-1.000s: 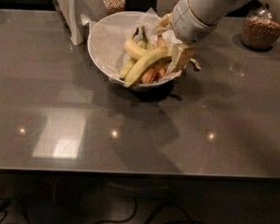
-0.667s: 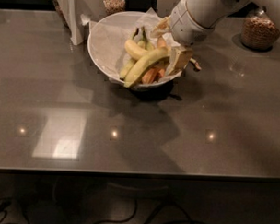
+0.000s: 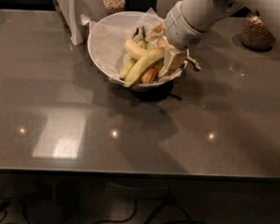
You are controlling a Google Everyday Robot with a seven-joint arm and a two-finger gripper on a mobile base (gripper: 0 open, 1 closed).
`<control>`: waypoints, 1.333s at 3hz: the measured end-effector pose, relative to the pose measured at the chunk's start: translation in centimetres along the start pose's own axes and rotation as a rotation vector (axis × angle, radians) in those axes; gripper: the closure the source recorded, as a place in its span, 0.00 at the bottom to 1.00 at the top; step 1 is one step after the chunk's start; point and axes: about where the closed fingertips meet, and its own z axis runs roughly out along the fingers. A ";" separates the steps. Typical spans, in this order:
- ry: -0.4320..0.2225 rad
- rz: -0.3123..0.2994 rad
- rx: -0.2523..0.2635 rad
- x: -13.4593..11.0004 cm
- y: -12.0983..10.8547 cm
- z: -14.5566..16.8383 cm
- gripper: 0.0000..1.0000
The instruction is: Pick banana from white bowl
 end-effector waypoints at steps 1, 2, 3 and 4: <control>-0.011 0.003 0.002 -0.4 -0.2 0.5 0.44; -0.019 0.004 0.001 -0.7 -0.4 1.0 0.54; -0.023 0.004 -0.001 -0.9 -0.4 1.2 0.72; -0.025 0.001 0.001 -1.1 -0.5 1.1 0.95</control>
Offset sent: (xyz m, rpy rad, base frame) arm 0.0065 0.0203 -0.0081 0.0331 0.0126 0.0071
